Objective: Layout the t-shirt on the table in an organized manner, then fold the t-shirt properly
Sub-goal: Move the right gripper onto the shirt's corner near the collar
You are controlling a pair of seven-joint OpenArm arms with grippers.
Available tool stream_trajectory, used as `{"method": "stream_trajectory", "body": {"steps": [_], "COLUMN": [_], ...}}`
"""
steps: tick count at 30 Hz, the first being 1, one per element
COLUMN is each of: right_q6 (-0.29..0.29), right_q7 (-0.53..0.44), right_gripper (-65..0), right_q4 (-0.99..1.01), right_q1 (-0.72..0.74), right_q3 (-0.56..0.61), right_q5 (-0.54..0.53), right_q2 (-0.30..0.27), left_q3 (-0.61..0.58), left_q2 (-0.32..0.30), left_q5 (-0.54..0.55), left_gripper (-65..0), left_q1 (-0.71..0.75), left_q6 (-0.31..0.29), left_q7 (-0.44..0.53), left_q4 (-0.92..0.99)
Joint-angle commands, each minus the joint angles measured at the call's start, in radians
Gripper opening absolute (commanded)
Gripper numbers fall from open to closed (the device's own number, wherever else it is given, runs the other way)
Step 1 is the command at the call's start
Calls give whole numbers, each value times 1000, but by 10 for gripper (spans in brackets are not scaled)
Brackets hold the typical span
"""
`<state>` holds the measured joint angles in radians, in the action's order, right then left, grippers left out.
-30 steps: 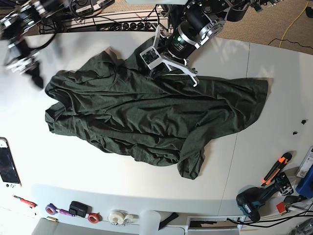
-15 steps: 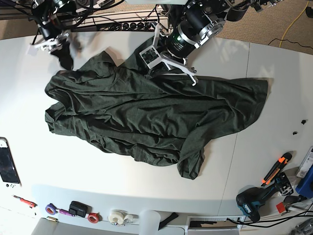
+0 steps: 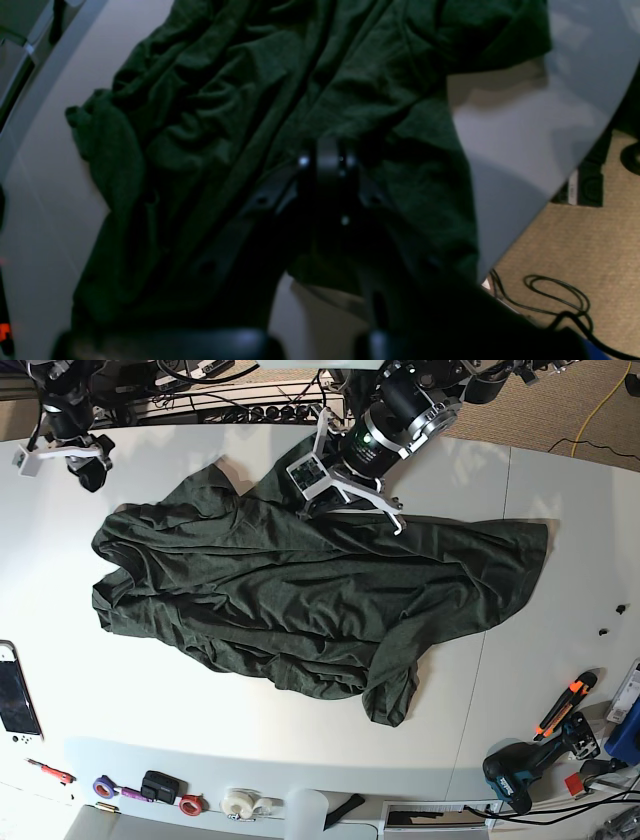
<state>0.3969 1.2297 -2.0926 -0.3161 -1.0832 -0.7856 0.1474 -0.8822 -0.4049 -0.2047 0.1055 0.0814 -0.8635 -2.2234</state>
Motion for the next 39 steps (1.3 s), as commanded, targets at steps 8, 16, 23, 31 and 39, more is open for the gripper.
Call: {"method": "stream_trajectory", "body": {"steps": [8, 16, 23, 31, 39], "right_q6": [-18, -15, -1, 44, 97], "right_q7": [-31, -33, -46, -53, -3], "right_gripper": [-414, -381, -358, -382, -650], "right_q4": [90, 216, 290, 341, 339], "right_q1": [31, 34, 34, 34, 34], "right_q3": [239, 292, 292, 292, 290], "right_q5": [49, 49, 34, 34, 34], "right_q2": [-9, -9, -9, -9, -12], "left_q3": [2, 2, 2, 2, 2], "left_q2": [3, 3, 3, 3, 3], "left_q5": [0, 0, 0, -1, -1], "left_gripper": [-650, -650, -650, -650, -650], "left_q1": [-3, -6, -9, -9, -9], "left_q6": [3, 4, 0, 0, 0], "left_q7": [26, 26, 26, 26, 25], "left_q4": [-17, -17, -17, -17, -17]}}
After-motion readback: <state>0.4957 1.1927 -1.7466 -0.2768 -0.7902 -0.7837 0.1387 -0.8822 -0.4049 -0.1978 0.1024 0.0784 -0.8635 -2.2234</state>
